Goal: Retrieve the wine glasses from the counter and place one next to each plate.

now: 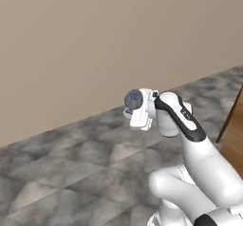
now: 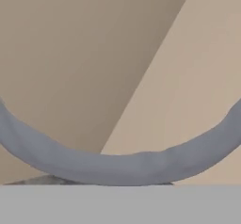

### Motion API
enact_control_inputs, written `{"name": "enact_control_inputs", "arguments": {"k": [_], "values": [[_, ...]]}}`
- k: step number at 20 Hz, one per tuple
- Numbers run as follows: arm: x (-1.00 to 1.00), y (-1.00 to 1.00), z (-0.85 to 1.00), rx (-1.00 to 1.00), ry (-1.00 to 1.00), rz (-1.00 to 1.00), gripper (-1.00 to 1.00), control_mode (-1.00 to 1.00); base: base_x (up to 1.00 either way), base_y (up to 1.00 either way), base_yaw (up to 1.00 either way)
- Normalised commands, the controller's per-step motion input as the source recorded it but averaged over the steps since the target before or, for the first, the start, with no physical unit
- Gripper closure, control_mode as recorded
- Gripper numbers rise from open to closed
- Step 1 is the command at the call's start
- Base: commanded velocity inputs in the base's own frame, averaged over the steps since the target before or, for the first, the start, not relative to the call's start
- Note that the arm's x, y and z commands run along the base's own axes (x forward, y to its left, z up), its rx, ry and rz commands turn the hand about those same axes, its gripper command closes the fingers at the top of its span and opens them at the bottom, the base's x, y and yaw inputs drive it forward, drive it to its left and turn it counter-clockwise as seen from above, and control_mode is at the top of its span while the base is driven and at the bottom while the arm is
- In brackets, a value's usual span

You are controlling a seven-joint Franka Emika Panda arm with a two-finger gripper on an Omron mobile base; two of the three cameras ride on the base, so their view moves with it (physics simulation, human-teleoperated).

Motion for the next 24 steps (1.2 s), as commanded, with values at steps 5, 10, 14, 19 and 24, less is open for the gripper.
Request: {"name": "enact_control_inputs", "arguments": {"k": [5, 10, 14, 19, 24], "values": [[0.0, 0.0, 0.0, 0.0, 0.0, 0.0, 1.0, 1.0, 1.0, 0.73, -0.52], [0.0, 0.0, 0.0, 0.0, 0.0, 0.0, 1.0, 1.0, 1.0, 0.6, -0.51], [0.0, 0.0, 0.0, 0.0, 0.0, 0.0, 1.0, 1.0, 1.0, 0.56, -0.51], [0.0, 0.0, 0.0, 0.0, 0.0, 0.0, 1.0, 1.0, 1.0, 0.45, -0.5], [0.0, 0.0, 0.0, 0.0, 0.0, 0.0, 1.0, 1.0, 1.0, 0.39, -0.49]]}}
